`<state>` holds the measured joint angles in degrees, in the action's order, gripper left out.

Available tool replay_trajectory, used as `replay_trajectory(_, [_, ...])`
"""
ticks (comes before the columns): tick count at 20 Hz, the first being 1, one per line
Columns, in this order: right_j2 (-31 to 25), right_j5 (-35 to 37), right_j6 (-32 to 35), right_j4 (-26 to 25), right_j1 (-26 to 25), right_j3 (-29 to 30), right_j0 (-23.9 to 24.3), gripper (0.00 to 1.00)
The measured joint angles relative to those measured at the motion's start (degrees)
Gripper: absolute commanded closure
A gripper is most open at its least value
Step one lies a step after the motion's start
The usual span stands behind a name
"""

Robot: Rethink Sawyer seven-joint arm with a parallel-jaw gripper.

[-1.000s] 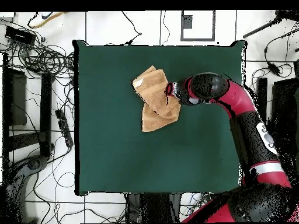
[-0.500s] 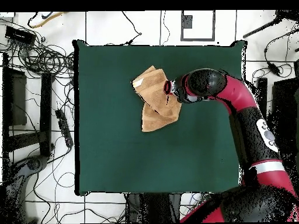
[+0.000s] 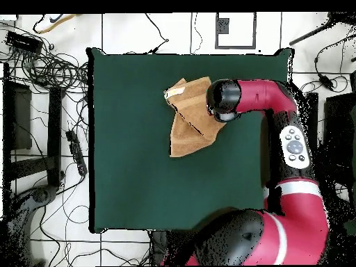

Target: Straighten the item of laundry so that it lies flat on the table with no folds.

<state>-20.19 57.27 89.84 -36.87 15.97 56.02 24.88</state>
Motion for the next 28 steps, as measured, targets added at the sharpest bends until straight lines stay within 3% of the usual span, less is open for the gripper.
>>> replay_trajectory(6, [5.0,0.0,0.1,-4.4,-1.6,-6.8,-2.7,1.0])
replay_trajectory(11, [6.3,0.0,0.1,-3.9,-2.9,-11.5,-1.8,1.0])
replay_trajectory(17, [6.7,0.0,0.1,-2.7,-2.7,-13.9,-0.9,1.0])
replay_trajectory(22, [10.9,0.0,0.1,-4.9,-1.7,-15.1,-4.2,1.0])
replay_trajectory(28, [12.0,-0.2,0.1,-5.4,-0.8,-15.9,-6.3,1.0])
